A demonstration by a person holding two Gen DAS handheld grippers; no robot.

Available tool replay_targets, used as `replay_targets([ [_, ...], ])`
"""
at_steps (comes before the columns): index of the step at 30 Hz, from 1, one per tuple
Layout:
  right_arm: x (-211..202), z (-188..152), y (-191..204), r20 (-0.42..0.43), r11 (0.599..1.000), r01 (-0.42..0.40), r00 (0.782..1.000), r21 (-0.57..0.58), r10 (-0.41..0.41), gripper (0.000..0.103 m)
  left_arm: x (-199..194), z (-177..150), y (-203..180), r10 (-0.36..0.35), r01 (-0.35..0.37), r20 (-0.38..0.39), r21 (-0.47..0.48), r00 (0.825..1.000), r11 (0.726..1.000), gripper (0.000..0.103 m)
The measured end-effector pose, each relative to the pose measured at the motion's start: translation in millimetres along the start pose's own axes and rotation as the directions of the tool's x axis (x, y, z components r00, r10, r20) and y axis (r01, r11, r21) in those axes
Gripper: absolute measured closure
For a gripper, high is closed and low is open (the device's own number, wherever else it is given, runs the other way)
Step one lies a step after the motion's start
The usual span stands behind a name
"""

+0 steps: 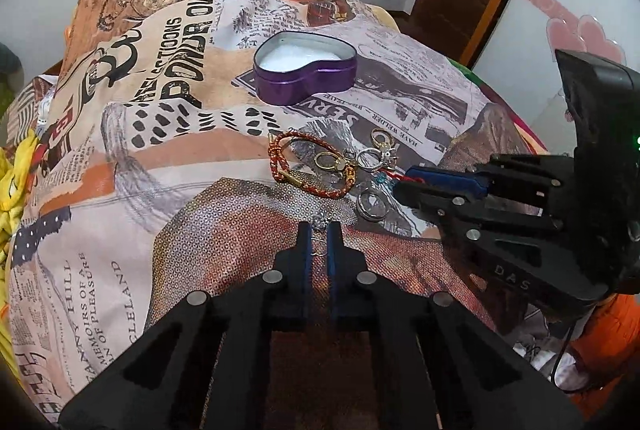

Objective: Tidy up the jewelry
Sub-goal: 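Grasp a small silver earring with the left gripper while the right grasps a red beaded earring, then carry both held earrings over the purple heart-shaped tin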

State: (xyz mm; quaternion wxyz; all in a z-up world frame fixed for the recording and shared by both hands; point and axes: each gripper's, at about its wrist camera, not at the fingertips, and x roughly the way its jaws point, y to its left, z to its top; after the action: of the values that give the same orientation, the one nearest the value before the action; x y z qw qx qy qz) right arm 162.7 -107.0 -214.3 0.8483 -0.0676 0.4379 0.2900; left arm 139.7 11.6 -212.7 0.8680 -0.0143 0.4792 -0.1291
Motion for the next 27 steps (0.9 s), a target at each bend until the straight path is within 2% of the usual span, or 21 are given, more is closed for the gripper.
replay_targets([
  [3, -2.0, 1.0, -3.1, -0.002, 0.999, -0.024, 1.0, 0.033, 0.024, 0.095, -2.1, -0.5, -2.1, 0.012, -0.012, 0.009, 0.006, 1.0, 1.0, 0.099],
  [4, -3.7, 1.4, -3.3, 0.001, 0.999, -0.025, 1.0, 0.039, 0.024, 0.095, -4.1, -0.8, -3.7, 0.025, -0.025, 0.018, 0.015, 1.0, 1.0, 0.103],
  [14, -30.9, 11.0, 1.7, 0.072, 0.999, -0.004, 0.997, 0.037, 0.001, 0.095, -22.9, 7.7, 3.1, 0.031, -0.03, 0.078, -0.015, 0.997, 0.999, 0.103],
  [27, -56.1, 37.5, -9.4, 0.184, 0.997, 0.049, 0.981, 0.058, -0.058, 0.095, -50.8, 42.8, 0.5, 0.025, -0.02, 0.217, -0.025, 0.976, 0.999, 0.103],
])
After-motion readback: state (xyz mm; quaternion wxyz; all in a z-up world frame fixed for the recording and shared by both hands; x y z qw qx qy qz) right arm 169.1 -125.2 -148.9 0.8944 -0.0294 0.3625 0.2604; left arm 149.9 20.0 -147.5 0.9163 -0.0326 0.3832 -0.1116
